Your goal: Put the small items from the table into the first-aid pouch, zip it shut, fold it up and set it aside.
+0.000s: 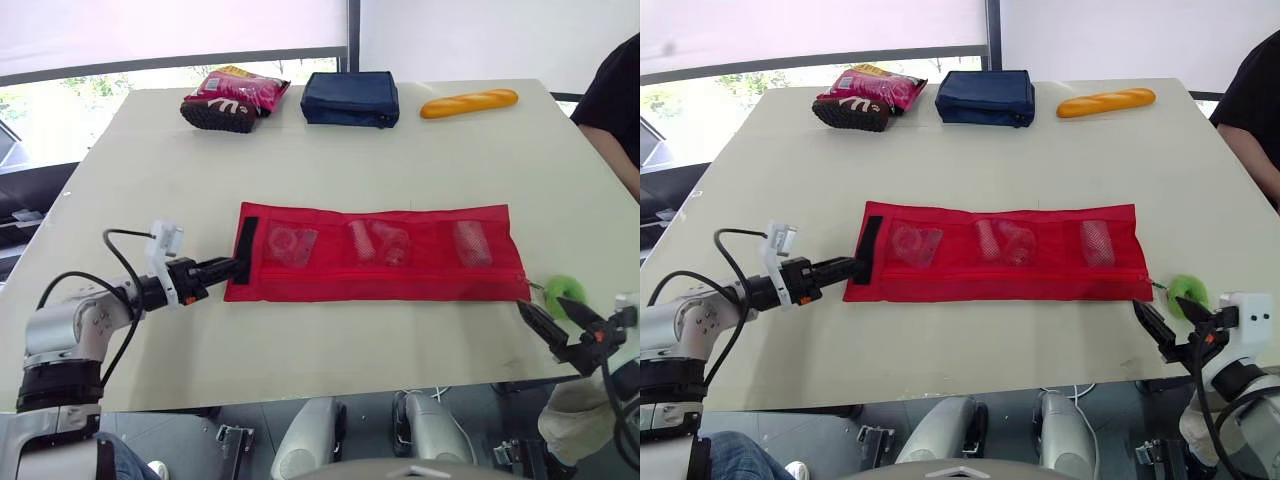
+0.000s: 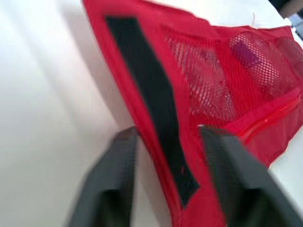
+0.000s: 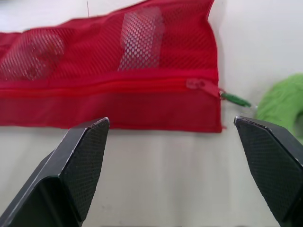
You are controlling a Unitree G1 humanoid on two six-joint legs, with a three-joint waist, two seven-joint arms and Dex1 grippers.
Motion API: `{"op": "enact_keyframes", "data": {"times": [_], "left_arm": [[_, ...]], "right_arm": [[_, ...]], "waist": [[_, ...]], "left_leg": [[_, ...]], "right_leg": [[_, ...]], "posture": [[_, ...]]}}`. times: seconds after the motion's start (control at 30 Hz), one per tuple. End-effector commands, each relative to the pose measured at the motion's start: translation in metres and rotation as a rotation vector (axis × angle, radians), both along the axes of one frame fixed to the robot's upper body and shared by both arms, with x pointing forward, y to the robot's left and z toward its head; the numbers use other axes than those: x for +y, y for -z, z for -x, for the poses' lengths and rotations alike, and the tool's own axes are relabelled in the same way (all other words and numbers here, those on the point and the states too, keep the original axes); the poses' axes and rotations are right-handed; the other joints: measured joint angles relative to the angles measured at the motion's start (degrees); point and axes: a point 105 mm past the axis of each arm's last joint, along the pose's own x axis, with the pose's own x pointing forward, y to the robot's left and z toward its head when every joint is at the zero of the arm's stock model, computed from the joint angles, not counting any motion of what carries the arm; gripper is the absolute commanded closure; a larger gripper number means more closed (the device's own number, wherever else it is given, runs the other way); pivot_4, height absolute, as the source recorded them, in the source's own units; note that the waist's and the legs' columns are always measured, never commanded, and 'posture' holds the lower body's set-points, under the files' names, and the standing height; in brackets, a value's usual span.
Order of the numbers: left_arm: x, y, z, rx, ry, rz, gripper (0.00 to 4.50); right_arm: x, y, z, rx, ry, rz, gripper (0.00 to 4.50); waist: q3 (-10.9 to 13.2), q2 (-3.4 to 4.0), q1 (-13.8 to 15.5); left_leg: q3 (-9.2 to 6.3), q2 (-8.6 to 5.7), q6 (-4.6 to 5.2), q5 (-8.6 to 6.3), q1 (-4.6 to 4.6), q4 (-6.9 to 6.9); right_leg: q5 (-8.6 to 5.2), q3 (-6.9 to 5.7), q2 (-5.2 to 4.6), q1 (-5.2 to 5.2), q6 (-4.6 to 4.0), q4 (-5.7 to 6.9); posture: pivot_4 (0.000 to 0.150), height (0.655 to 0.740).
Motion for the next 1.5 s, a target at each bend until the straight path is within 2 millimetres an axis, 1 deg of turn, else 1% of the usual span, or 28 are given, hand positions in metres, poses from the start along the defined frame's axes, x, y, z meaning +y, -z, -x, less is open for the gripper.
{"op": "enact_keyframes", "data": {"times": [0.03,0.07,0.1,0.17,0.27,0.33,0.43,0.53,0.6,0.7,0.77,0.9,0.97,1.0,1.03,1.07,1.1,1.13,1.17,1.27,1.4,1.5], "left_arm": [[0.011,-0.014,0.004,-0.059,0.075,-0.175,0.12],[0.009,-0.029,0.001,-0.107,0.101,-0.185,0.05],[0.000,-0.050,-0.001,-0.176,0.161,-0.182,0.05],[-0.018,-0.080,0.001,-0.269,0.267,-0.168,0.05],[-0.053,-0.102,0.007,-0.358,0.436,-0.165,0.05],[-0.081,-0.116,0.016,-0.403,0.550,-0.135,0.05],[-0.113,-0.131,0.029,-0.451,0.681,-0.084,0.05],[-0.132,-0.145,0.040,-0.491,0.761,-0.030,0.05],[-0.141,-0.150,0.048,-0.500,0.809,-0.013,0.05],[-0.150,-0.155,0.060,-0.506,0.875,0.010,0.05],[-0.153,-0.156,0.064,-0.507,0.894,0.013,0.05],[-0.155,-0.156,0.069,-0.506,0.916,0.019,0.05],[-0.156,-0.157,0.073,-0.505,0.936,0.031,0.00],[-0.156,-0.157,0.074,-0.501,0.943,0.033,0.00],[-0.155,-0.155,0.074,-0.497,0.946,0.028,0.00],[-0.153,-0.154,0.074,-0.493,0.947,0.022,0.00],[-0.152,-0.153,0.074,-0.490,0.946,0.019,0.00],[-0.152,-0.152,0.074,-0.489,0.946,0.017,0.00],[-0.151,-0.151,0.074,-0.488,0.946,0.016,0.00],[-0.150,-0.148,0.074,-0.487,0.951,0.020,0.00],[-0.153,-0.145,0.076,-0.494,0.965,0.042,0.00],[-0.153,-0.143,0.076,-0.500,0.962,0.044,0.00]], "right_arm": [[0.009,-0.001,0.000,-0.027,-0.010,0.049,0.00],[0.008,0.001,-0.003,-0.031,0.009,0.047,0.00],[0.007,0.002,-0.006,-0.037,0.036,0.044,0.00],[0.004,0.005,-0.011,-0.046,0.071,0.040,0.00],[0.002,0.007,-0.018,-0.057,0.108,0.005,0.00],[-0.002,0.007,-0.024,-0.065,0.136,-0.001,0.00],[-0.006,0.007,-0.033,-0.067,0.163,0.004,0.00],[-0.006,0.010,-0.040,-0.049,0.171,-0.028,0.00],[-0.004,0.013,-0.043,-0.028,0.164,-0.051,0.00],[0.006,0.018,-0.046,0.019,0.139,-0.172,0.00],[0.013,0.018,-0.047,0.035,0.111,-0.223,0.00],[0.021,0.017,-0.047,0.043,0.067,-0.242,0.00],[0.024,0.017,-0.048,0.036,0.057,-0.233,1.09],[0.025,0.016,-0.049,0.031,0.049,-0.237,1.36],[0.027,0.015,-0.049,0.025,0.042,-0.243,1.47],[0.027,0.014,-0.049,0.021,0.040,-0.249,1.73],[0.027,0.013,-0.049,0.019,0.039,-0.253,2.30],[0.027,0.013,-0.049,0.017,0.039,-0.254,2.57],[0.027,0.013,-0.049,0.014,0.040,-0.257,3.11],[0.022,0.007,-0.052,-0.023,0.070,-0.293,4.47],[0.008,-0.003,-0.055,-0.077,0.131,-0.340,4.47],[-0.004,-0.006,-0.052,-0.089,0.156,-0.326,4.47]], "waist": [[0.0,0.02,0.0],[0.0,0.02,0.0],[0.0,-0.03,0.1],[0.1,-0.14,0.2],[0.1,-0.17,0.1],[0.1,-0.14,-0.1],[0.1,-0.15,-0.2],[0.1,-0.15,-0.4],[0.1,-0.14,-0.4],[0.1,-0.21,-0.5],[0.1,-0.24,-0.5],[0.1,-0.25,-0.6],[0.1,-0.25,-0.8],[0.1,-0.25,-0.9],[0.1,-0.24,-1.1],[0.1,-0.24,-1.2],[0.1,-0.24,-1.4],[0.1,-0.24,-1.5],[0.1,-0.24,-1.6],[0.1,-0.24,-1.6],[0.1,-0.23,-1.5],[0.1,-0.23,-1.4]], "left_leg": [[0.02,0.00,-0.01,0.00,0.00,-0.02],[0.04,-0.01,-0.01,0.00,0.00,-0.03],[0.05,-0.01,-0.01,0.00,0.00,-0.04],[0.02,-0.01,0.00,0.01,-0.04,0.00],[0.02,-0.05,0.04,-0.01,-0.03,0.01],[0.03,-0.05,-0.04,0.05,-0.01,0.00],[0.03,-0.04,-0.12,0.10,-0.01,-0.04],[0.11,-0.03,-0.12,0.11,-0.02,-0.03],[0.11,-0.01,-0.13,0.12,0.01,-0.03],[0.16,0.09,-0.13,0.13,0.07,-0.01],[0.18,0.14,-0.14,0.13,0.11,0.02],[0.19,0.18,-0.14,0.13,0.22,0.02],[0.20,0.21,-0.14,0.14,0.22,0.01],[0.19,0.21,-0.14,0.14,0.22,0.01],[0.20,0.21,-0.15,0.14,0.22,0.02],[0.19,0.21,-0.15,0.14,0.22,0.01],[0.20,0.22,-0.15,0.14,0.22,0.01],[0.20,0.22,-0.15,0.14,0.23,0.01],[0.20,0.23,-0.16,0.14,0.23,0.00],[0.21,0.27,-0.17,0.15,0.23,0.00],[0.25,0.27,-0.17,0.15,0.23,0.01],[0.27,0.26,-0.17,0.15,0.22,0.01]], "right_leg": [[0.00,0.01,0.00,-0.01,0.00,0.00],[0.00,0.03,-0.01,-0.03,0.00,0.00],[0.00,0.04,-0.01,-0.03,0.00,0.00],[0.00,0.00,-0.01,-0.04,0.00,0.00],[0.00,-0.03,-0.04,-0.02,0.04,0.00],[0.04,-0.02,-0.02,-0.02,-0.04,0.00],[0.16,0.01,0.08,-0.04,0.12,0.02],[0.18,0.10,0.13,-0.06,0.15,0.06],[0.17,0.12,0.21,-0.06,0.15,0.07],[0.18,0.25,0.43,-0.02,0.15,0.09],[0.18,0.26,0.54,0.02,0.15,0.08],[0.16,0.27,0.72,0.08,0.16,0.09],[0.18,0.28,0.78,0.08,0.14,0.09],[0.18,0.28,0.79,0.08,0.13,0.09],[0.17,0.28,0.79,0.08,0.13,0.09],[0.17,0.28,0.80,0.08,0.13,0.09],[0.18,0.29,0.80,0.08,0.13,0.09],[0.17,0.30,0.82,0.08,0.13,0.09],[0.19,0.31,0.84,0.07,0.09,0.10],[0.19,0.33,0.88,0.06,0.09,0.10],[0.19,0.36,0.87,0.07,0.09,0.09],[0.21,0.37,0.86,0.07,0.08,0.09]], "posture": [[0.150,0.7397],[0.150,0.7397],[0.150,0.7397],[0.150,0.7397],[0.150,0.7397],[0.150,0.7397],[0.150,0.7397],[0.150,0.7397],[0.150,0.7397],[0.150,0.7397],[0.150,0.7397],[0.150,0.7397],[0.150,0.7397],[0.150,0.7397],[0.150,0.7397],[0.150,0.7397],[0.150,0.7397],[0.150,0.7397],[0.150,0.7397],[0.150,0.7397],[0.150,0.7397],[0.150,0.7397]]}}
